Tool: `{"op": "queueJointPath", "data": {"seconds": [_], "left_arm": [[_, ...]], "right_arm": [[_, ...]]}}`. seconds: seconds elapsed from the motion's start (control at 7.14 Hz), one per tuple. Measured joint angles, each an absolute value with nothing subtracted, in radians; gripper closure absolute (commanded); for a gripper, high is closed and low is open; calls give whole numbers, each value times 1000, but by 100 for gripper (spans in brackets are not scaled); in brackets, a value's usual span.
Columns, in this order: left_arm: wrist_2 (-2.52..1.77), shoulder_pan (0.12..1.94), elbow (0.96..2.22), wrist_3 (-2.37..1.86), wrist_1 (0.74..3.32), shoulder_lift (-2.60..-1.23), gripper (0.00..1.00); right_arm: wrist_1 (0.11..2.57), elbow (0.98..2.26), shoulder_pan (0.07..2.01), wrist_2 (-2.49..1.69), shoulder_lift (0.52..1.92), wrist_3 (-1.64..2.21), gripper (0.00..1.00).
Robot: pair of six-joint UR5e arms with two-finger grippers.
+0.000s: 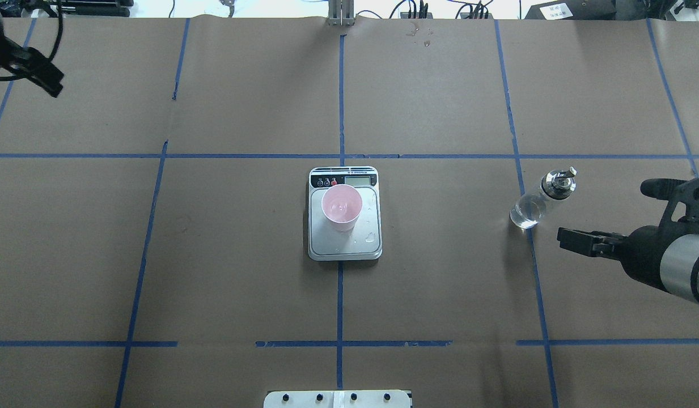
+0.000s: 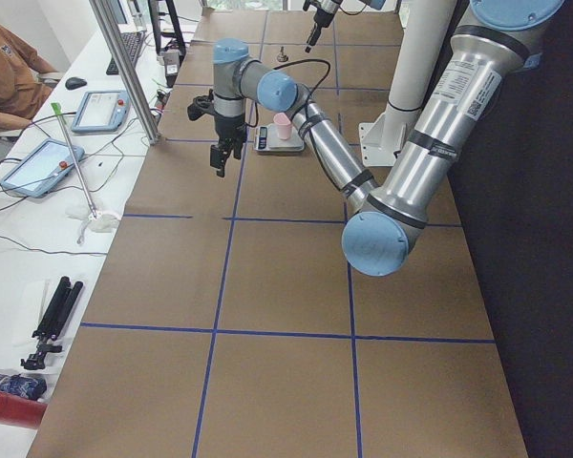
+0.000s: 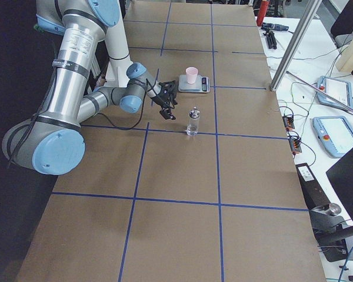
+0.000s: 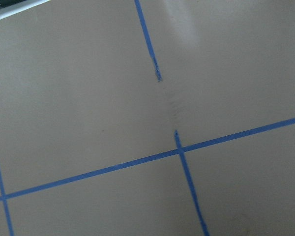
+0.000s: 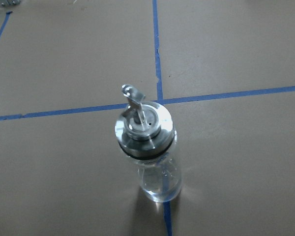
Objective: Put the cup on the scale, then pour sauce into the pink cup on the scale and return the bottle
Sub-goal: 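Move the right gripper to the glass sauce bottle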
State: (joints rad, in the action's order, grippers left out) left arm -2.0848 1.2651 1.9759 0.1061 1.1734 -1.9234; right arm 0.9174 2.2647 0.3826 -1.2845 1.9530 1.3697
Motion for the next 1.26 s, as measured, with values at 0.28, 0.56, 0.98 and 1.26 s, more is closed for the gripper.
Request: {"op": "queueJointPath", "data": {"seconds": [0.28,0.56,0.98,1.26], "left_arm": [[-2088,1328,1933,219,1330,-1803,0],[-2088,1346,1874,248,1540,-1706,0],[-2085,1353,1848,283,1601,-1688,0],[-2083,1354,1849,285,1603,-1687,0]], "right_arm": [[818,2175,336,-1145,1964,1367,0],[770,2118,277,-1013,1957,1367,0],[568,1897,206,-818,1871,1308,0],[524,1822,195,-769,1813,1276,0]]}}
